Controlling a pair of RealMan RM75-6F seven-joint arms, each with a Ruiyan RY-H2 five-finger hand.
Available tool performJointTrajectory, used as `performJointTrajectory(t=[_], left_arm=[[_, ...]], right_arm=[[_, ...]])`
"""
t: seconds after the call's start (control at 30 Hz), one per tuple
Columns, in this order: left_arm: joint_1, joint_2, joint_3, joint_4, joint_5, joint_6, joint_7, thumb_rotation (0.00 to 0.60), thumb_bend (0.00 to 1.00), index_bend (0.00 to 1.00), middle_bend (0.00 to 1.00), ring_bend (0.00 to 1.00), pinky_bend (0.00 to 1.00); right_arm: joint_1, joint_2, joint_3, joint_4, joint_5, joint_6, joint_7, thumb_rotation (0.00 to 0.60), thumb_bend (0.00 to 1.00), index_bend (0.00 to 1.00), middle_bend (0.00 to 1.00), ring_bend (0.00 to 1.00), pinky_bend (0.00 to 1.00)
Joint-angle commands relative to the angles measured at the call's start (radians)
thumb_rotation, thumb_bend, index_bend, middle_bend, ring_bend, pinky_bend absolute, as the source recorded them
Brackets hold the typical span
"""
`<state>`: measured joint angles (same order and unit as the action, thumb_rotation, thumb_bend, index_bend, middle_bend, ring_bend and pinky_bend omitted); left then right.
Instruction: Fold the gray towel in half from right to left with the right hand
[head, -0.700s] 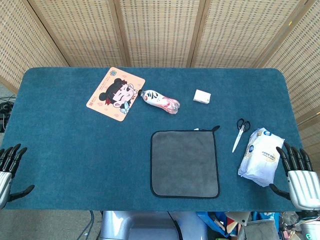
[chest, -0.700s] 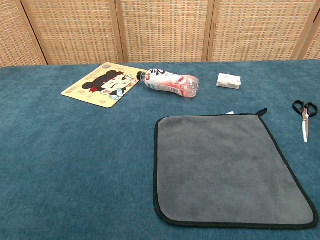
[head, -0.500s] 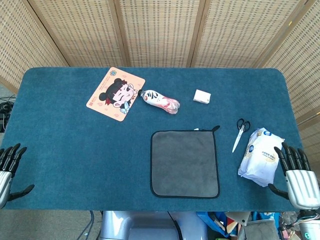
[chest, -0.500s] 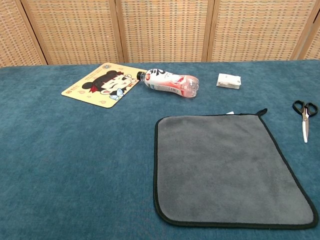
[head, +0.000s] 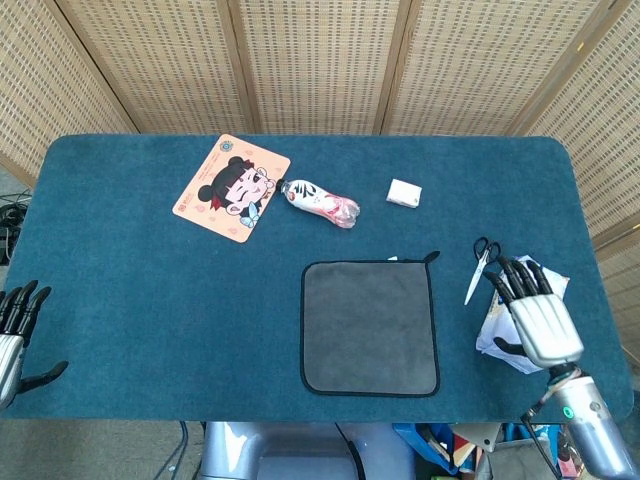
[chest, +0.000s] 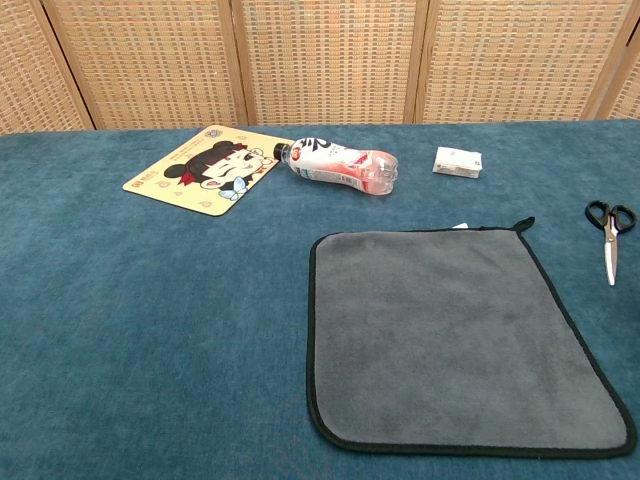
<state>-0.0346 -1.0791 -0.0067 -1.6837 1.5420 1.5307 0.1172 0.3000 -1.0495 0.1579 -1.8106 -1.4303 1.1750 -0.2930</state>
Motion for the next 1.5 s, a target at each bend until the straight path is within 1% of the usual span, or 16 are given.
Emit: performJointTrajectory(t=[0.03, 0.13, 0.23, 0.27, 0.37, 0.43, 0.5, 0.67, 0.8, 1.07, 1.33, 1.5], left_arm=[[-0.007, -0.007, -0.006, 0.005, -0.014, -0.013, 0.006, 0.600, 0.07, 0.00, 0.00, 0.00, 0.00], [-0.012, -0.011, -0.016, 0.008, -0.034, -0.024, 0.015, 0.600, 0.07, 0.00, 0.00, 0.00, 0.00], [-0.018, -0.014, -0.025, 0.010, -0.058, -0.037, 0.022, 0.600, 0.07, 0.00, 0.00, 0.00, 0.00], [-0.022, -0.014, -0.029, 0.010, -0.067, -0.044, 0.022, 0.600, 0.07, 0.00, 0.00, 0.00, 0.00], [-0.027, -0.013, -0.035, 0.011, -0.081, -0.055, 0.020, 0.600, 0.07, 0.00, 0.00, 0.00, 0.00], [-0.030, -0.012, -0.040, 0.014, -0.094, -0.062, 0.018, 0.600, 0.07, 0.00, 0.00, 0.00, 0.00], [-0.034, -0.012, -0.045, 0.017, -0.110, -0.073, 0.013, 0.600, 0.07, 0.00, 0.00, 0.00, 0.00], [-0.043, -0.014, -0.049, 0.024, -0.131, -0.096, 0.013, 0.600, 0.07, 0.00, 0.00, 0.00, 0.00], [-0.049, -0.017, -0.052, 0.028, -0.146, -0.109, 0.018, 0.600, 0.07, 0.00, 0.00, 0.00, 0.00], [-0.057, -0.021, -0.061, 0.037, -0.175, -0.126, 0.018, 0.600, 0.08, 0.00, 0.00, 0.00, 0.00], [-0.059, -0.023, -0.063, 0.040, -0.186, -0.131, 0.022, 0.600, 0.08, 0.00, 0.00, 0.00, 0.00], [-0.058, -0.024, -0.063, 0.038, -0.187, -0.126, 0.022, 0.600, 0.08, 0.00, 0.00, 0.00, 0.00]], right_arm=[[0.143, -0.086, 0.078, 0.044, 0.112, -0.145, -0.069, 0.600, 0.31, 0.33, 0.00, 0.00, 0.00], [0.213, -0.171, 0.111, 0.104, 0.168, -0.200, -0.062, 0.600, 0.39, 0.37, 0.00, 0.00, 0.00], [0.279, -0.258, 0.133, 0.187, 0.235, -0.250, -0.081, 0.600, 0.43, 0.38, 0.00, 0.00, 0.00], [0.305, -0.296, 0.138, 0.226, 0.265, -0.264, -0.103, 0.600, 0.44, 0.38, 0.00, 0.00, 0.00], [0.356, -0.368, 0.148, 0.295, 0.354, -0.306, -0.136, 0.600, 0.44, 0.38, 0.00, 0.00, 0.00], [0.393, -0.409, 0.147, 0.345, 0.403, -0.329, -0.181, 0.600, 0.44, 0.38, 0.00, 0.00, 0.00], [0.432, -0.453, 0.146, 0.393, 0.450, -0.340, -0.232, 0.600, 0.44, 0.38, 0.00, 0.00, 0.00], [0.492, -0.543, 0.149, 0.476, 0.569, -0.355, -0.290, 0.600, 0.44, 0.38, 0.00, 0.00, 0.00], [0.533, -0.599, 0.154, 0.541, 0.658, -0.378, -0.312, 0.600, 0.44, 0.38, 0.00, 0.00, 0.00], [0.596, -0.668, 0.154, 0.651, 0.761, -0.422, -0.328, 0.600, 0.45, 0.38, 0.00, 0.00, 0.00], [0.641, -0.706, 0.140, 0.727, 0.839, -0.441, -0.362, 0.600, 0.49, 0.38, 0.00, 0.00, 0.00], [0.654, -0.714, 0.136, 0.750, 0.886, -0.447, -0.369, 0.600, 0.49, 0.38, 0.00, 0.00, 0.00]])
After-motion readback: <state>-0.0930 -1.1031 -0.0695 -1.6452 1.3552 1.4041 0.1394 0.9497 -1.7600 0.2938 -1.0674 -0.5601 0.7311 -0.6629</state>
